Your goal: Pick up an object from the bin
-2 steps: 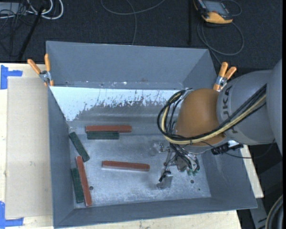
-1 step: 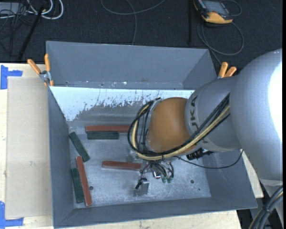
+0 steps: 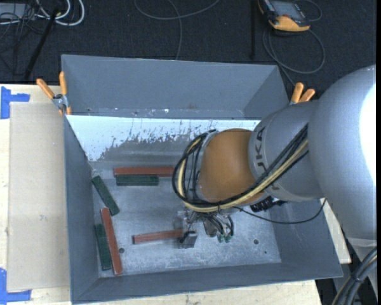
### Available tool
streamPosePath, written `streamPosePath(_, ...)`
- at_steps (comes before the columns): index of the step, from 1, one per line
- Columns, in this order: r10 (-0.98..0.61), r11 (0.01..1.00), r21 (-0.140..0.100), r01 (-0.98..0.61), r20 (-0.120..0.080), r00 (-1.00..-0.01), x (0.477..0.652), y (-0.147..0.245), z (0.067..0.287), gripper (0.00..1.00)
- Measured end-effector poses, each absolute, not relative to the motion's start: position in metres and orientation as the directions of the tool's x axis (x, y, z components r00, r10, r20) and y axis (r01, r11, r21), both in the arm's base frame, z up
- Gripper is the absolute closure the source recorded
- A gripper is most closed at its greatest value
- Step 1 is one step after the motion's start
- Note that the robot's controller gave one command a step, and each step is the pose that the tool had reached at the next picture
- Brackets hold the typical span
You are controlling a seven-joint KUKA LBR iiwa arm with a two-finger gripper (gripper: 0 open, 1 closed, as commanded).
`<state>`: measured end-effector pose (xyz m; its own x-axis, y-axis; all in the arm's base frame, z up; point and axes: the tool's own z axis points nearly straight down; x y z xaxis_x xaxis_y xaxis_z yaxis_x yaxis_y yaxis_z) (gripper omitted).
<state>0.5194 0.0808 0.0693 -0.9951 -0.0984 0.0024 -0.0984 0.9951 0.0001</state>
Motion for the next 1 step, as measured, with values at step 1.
streamPosePath(1,-0.534,0.845,-0.003,-0.534,-0.009,-0.845,0.5638,0.0818,0.2869,1.00)
